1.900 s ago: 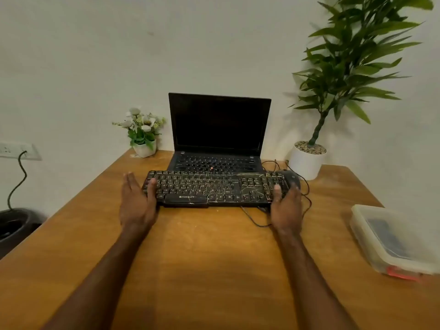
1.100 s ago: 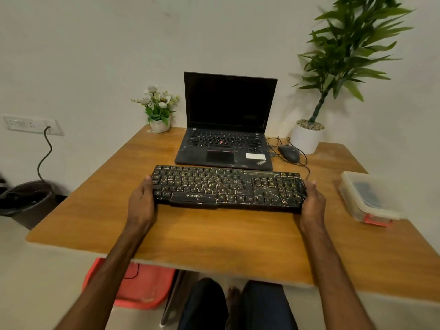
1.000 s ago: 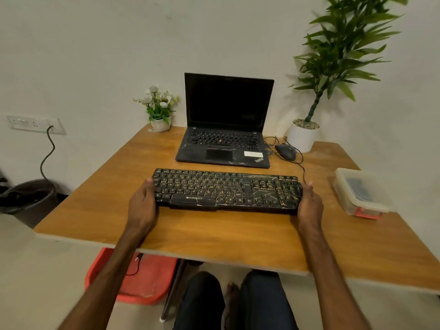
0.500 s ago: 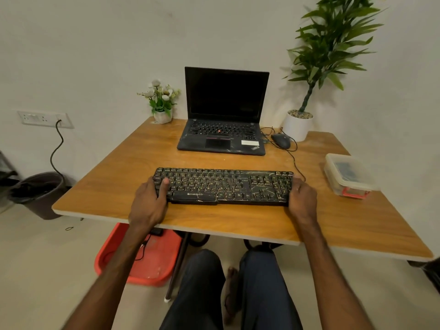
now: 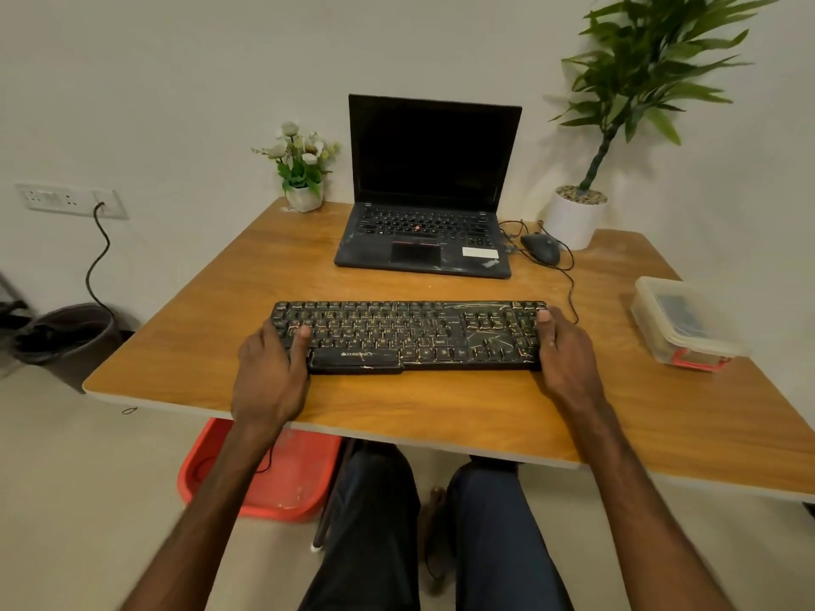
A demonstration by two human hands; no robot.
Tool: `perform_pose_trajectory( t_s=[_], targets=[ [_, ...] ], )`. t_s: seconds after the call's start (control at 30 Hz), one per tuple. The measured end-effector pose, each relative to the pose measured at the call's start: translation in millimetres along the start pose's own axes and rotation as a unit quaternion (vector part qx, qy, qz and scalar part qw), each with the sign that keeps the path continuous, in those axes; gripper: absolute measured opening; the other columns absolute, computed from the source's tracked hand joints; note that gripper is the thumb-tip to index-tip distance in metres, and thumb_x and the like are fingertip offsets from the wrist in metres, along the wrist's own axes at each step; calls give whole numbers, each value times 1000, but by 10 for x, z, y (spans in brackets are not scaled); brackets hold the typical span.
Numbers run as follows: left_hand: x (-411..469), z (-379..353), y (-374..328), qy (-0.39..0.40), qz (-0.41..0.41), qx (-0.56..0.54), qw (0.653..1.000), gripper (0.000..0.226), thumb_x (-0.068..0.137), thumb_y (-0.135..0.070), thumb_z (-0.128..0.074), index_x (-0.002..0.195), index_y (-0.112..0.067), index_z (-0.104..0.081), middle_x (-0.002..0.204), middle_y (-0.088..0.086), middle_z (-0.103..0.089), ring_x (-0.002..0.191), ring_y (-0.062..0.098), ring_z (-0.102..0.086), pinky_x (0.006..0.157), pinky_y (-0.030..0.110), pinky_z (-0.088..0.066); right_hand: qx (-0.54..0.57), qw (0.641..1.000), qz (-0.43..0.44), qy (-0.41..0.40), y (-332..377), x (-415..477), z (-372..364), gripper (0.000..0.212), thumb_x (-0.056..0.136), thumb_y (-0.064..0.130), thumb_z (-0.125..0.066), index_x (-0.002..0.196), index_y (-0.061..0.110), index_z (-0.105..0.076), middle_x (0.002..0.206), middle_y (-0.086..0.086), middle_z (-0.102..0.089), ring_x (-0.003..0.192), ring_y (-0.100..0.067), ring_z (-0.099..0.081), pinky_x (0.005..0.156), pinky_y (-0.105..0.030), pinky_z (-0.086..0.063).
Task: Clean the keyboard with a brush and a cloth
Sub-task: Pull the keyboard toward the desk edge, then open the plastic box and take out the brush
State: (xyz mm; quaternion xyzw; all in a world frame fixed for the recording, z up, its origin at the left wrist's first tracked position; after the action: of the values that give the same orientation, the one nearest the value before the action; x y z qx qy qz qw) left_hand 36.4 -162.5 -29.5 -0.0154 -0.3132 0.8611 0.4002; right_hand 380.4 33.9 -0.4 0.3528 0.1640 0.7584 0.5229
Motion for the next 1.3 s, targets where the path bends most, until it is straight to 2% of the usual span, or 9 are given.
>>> perform_pose_trajectory(
  t_s=[0.23,0.4,0.5,0.6,0.67,0.77,0.93,1.17,1.3],
  targets=[
    [-117,56,-115,-17,-11,-20,1000,94,91,-69,-23,153,1,-26,152,25,-37,141,39,-32,113,52,-33,-49,999,9,16,140,-55,5,50,104,48,-23,133,15,-48,127,-15,-58,121,-31,-46,95,-42,-40],
    [-96,28,-62,-38,-11,-21,999,96,94,-76,-18,152,-1,-28,151,27,-39,139,42,-36,114,54,-31,-54,998,1,29,96,-40,-55,58,101,57,-20,133,16,-47,128,-12,-58,121,-28,-48,94,-38,-39],
    [-82,23,-43,-47,-13,15,999,99,93,-78,-12,149,1,-30,148,29,-41,137,45,-39,115,59,-28,-58,998,-2,38,13,-2,-106,73,98,69,-13,138,16,-44,132,-8,-56,125,-27,-47,101,-43,-43],
    [-146,48,-193,-70,-19,45,996,91,95,-71,-16,154,-2,-25,160,25,-25,148,42,-22,118,64,-15,-51,998,-7,20,5,-7,-89,72,99,65,-16,142,13,-40,142,-10,-48,134,-28,-38,109,-45,-37],
    [-229,44,-456,-85,-71,44,993,85,97,-66,-20,155,-4,-24,164,21,-17,152,38,-14,120,63,-11,-54,999,-1,-6,40,-46,-50,68,100,58,-18,147,11,-34,152,-10,-37,142,-27,-26,116,-43,-28],
    [-403,-118,-1080,-22,-196,5,980,84,96,-66,-27,159,-10,-16,169,12,-3,155,28,1,123,51,-1,-35,998,-12,-56,29,-109,60,63,102,51,-20,150,12,-33,158,-9,-30,147,-24,-17,121,-43,-19],
    [-731,-619,-2182,88,-373,12,924,85,99,-58,-43,160,-22,4,166,-4,22,151,12,22,123,37,8,-62,991,-13,-120,-183,-149,367,48,105,38,-35,148,16,-36,159,-5,-28,148,-21,-17,121,-43,-19],
    [-912,-1251,-3184,162,-452,-17,877,75,105,-46,-41,161,-15,-1,168,1,12,153,13,12,124,31,6,-126,972,-34,-196,-559,208,1046,46,100,30,-47,141,8,-44,153,-13,-38,143,-29,-28,118,-49,-25],
    [-945,-1473,-3416,192,-440,-38,876,73,105,-43,-43,161,-17,-3,169,-1,7,154,12,8,121,25,4,-194,968,-105,-121,-813,542,1233,54,101,44,-41,143,10,-42,157,-13,-30,146,-30,-21,117,-58,-18]
  ],
)
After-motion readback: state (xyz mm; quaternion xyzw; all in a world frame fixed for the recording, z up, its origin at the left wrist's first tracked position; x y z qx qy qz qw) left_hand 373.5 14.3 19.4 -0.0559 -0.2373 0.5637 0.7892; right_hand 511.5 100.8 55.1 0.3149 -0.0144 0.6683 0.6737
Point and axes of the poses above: each hand's wrist, its own x-axis towards the middle knuckle, its own z-axis out of the back of the hand, y = z × x, the point moved 2 cm from there along x, towards the middle knuckle
